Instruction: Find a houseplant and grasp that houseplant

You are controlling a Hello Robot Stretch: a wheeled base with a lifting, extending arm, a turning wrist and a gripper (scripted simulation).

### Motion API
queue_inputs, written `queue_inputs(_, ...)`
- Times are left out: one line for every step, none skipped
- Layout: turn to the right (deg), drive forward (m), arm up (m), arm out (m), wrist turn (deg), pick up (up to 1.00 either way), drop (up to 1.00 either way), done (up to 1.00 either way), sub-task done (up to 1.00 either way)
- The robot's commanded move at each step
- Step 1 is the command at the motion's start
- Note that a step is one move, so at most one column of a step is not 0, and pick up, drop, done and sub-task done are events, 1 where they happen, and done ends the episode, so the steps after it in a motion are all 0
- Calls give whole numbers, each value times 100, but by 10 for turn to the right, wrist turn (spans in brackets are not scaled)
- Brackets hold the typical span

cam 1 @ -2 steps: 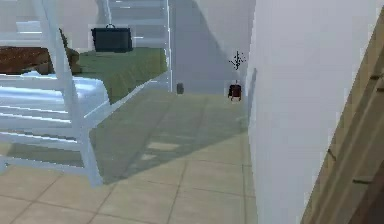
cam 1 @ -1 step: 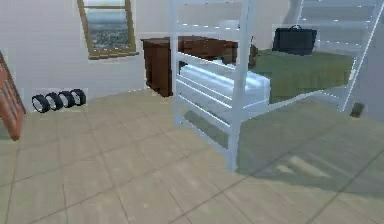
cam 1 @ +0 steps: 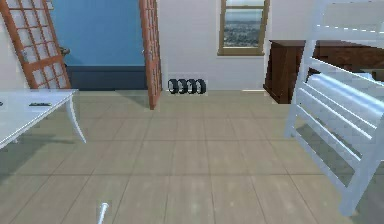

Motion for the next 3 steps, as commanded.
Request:
queue_inputs(0,100,0,0,0,0,0,0,0)
queue_inputs(-60,0,0,0,0,0,0,0,0)
queue_inputs(0,35,0,0,0,0,0,0,0)
